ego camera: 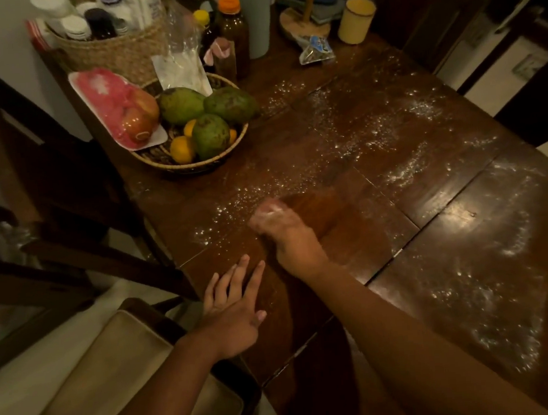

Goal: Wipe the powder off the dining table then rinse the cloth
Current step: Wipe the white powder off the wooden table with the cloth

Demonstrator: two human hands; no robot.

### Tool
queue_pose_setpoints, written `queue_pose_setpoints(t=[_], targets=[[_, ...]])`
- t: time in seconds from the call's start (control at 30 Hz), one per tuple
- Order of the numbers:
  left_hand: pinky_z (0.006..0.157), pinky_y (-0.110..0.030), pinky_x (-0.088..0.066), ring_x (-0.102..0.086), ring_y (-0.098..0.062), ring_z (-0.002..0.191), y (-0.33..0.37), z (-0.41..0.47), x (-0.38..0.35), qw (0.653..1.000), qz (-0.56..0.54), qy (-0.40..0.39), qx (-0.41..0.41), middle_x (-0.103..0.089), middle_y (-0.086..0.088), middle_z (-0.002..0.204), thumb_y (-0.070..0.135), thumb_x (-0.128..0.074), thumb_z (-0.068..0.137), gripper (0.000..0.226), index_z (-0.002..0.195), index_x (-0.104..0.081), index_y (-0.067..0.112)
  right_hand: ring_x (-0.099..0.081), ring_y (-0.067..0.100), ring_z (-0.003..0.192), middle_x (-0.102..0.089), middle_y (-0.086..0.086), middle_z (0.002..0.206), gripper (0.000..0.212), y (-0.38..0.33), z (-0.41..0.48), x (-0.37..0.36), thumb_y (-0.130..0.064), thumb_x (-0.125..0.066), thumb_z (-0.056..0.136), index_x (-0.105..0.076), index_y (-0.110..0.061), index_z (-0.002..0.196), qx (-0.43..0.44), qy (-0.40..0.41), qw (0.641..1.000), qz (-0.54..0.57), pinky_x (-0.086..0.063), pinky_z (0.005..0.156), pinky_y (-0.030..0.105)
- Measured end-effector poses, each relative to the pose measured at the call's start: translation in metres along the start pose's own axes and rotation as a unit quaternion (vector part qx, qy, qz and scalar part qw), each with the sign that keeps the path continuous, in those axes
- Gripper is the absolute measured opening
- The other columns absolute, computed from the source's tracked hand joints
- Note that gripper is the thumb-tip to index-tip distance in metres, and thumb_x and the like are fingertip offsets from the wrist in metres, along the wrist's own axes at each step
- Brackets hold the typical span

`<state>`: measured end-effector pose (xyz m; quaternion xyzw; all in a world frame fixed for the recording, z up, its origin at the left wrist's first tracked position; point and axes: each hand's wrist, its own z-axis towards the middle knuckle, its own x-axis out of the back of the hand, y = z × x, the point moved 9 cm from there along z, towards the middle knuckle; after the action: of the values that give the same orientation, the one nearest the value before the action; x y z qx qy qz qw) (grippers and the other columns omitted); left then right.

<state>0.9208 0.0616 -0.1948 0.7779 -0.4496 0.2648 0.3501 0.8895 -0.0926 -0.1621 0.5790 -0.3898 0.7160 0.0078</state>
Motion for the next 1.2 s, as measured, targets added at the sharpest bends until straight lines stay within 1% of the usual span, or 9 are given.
queue_pose_setpoints(t=[0.13,0.23,0.33,0.57,0.8,0.9,1.03,1.1,1.2], targets=[[0.114,-0.044,0.022,0.038,-0.008,0.132,0.002,-0.001,0.001,1.0,-0.01,-0.005,0.0,0.052,0.011,0.144,0.041,-0.036,0.1,0.084,0.141,0.037,0.042,-0.032,0.007,0.143,-0.053,-0.009,0.145,0.075,0.017,0.019,0.005,0.019,-0.046,0.074,-0.06,-0.024,0.135,0.119,-0.107,0.987,-0.019,-0.017,0.123,0.037],[0.113,-0.045,0.023,0.04,-0.01,0.133,0.002,-0.001,0.001,1.0,-0.025,-0.003,0.004,0.053,0.012,0.142,0.039,-0.038,0.1,0.086,0.139,0.039,0.044,-0.046,0.012,0.134,-0.055,-0.008,0.141,0.07,0.075,0.037,0.048,0.017,-0.042,0.08,-0.06,-0.028,0.132,-0.074,0.067,0.995,-0.002,-0.038,0.116,0.044],[0.114,-0.047,0.022,0.04,-0.01,0.134,0.001,-0.001,0.001,0.999,-0.034,0.0,0.004,0.053,0.012,0.143,0.038,-0.04,0.1,0.088,0.138,0.038,0.045,-0.032,0.028,0.145,-0.046,0.006,0.151,0.06,0.083,0.046,0.052,0.008,-0.047,0.089,-0.05,-0.016,0.144,-0.224,0.135,0.964,-0.038,-0.022,0.123,0.049],[0.114,-0.045,0.022,0.036,-0.011,0.138,0.002,0.0,0.002,0.998,-0.057,0.007,-0.003,0.051,0.015,0.144,0.036,-0.042,0.099,0.089,0.138,0.036,0.049,-0.031,0.01,0.146,-0.054,-0.007,0.146,0.069,-0.001,0.051,-0.011,0.017,-0.05,0.083,-0.059,-0.026,0.137,0.152,-0.17,0.973,0.018,-0.018,0.123,0.038],[0.113,-0.045,0.024,0.039,-0.011,0.138,0.002,-0.001,0.004,0.999,-0.052,0.017,-0.003,0.05,0.013,0.145,0.035,-0.044,0.098,0.09,0.139,0.036,0.048,-0.034,0.021,0.145,-0.049,0.001,0.15,0.071,0.05,0.084,0.03,0.012,-0.049,0.078,-0.056,-0.021,0.14,-0.156,0.069,0.985,-0.003,-0.021,0.122,0.046],[0.112,-0.041,0.025,0.036,-0.009,0.138,0.001,0.001,0.004,0.999,-0.049,0.019,0.001,0.05,0.014,0.144,0.037,-0.044,0.097,0.09,0.139,0.034,0.048,-0.036,0.022,0.142,-0.052,0.003,0.146,0.064,-0.007,0.1,0.004,0.011,-0.051,0.08,-0.057,-0.018,0.137,-0.072,0.057,0.996,-0.009,-0.027,0.12,0.044],[0.113,-0.042,0.024,0.035,-0.009,0.138,0.002,0.001,0.004,0.999,-0.043,0.017,0.003,0.049,0.014,0.145,0.037,-0.044,0.097,0.09,0.139,0.034,0.048,-0.039,0.017,0.141,-0.058,0.001,0.142,0.065,-0.068,0.097,-0.04,0.02,-0.049,0.081,-0.065,-0.018,0.131,0.156,-0.163,0.973,0.046,-0.026,0.12,0.041],[0.113,-0.043,0.024,0.037,-0.01,0.139,0.003,0.0,0.004,0.999,-0.046,0.017,0.0,0.049,0.013,0.145,0.037,-0.043,0.097,0.088,0.14,0.034,0.048,-0.036,0.014,0.144,-0.059,-0.004,0.141,0.065,-0.048,0.098,-0.042,0.018,-0.051,0.081,-0.067,-0.023,0.128,0.166,-0.217,0.96,0.055,-0.02,0.122,0.048],[0.114,-0.046,0.023,0.038,-0.011,0.139,0.003,-0.001,0.004,0.998,-0.053,0.014,-0.007,0.048,0.012,0.146,0.036,-0.042,0.098,0.087,0.142,0.031,0.046,-0.041,0.014,0.141,-0.06,-0.006,0.139,0.073,0.014,0.117,-0.011,0.016,-0.046,0.073,-0.068,-0.031,0.124,0.056,-0.095,0.993,0.052,-0.026,0.118,0.055]])
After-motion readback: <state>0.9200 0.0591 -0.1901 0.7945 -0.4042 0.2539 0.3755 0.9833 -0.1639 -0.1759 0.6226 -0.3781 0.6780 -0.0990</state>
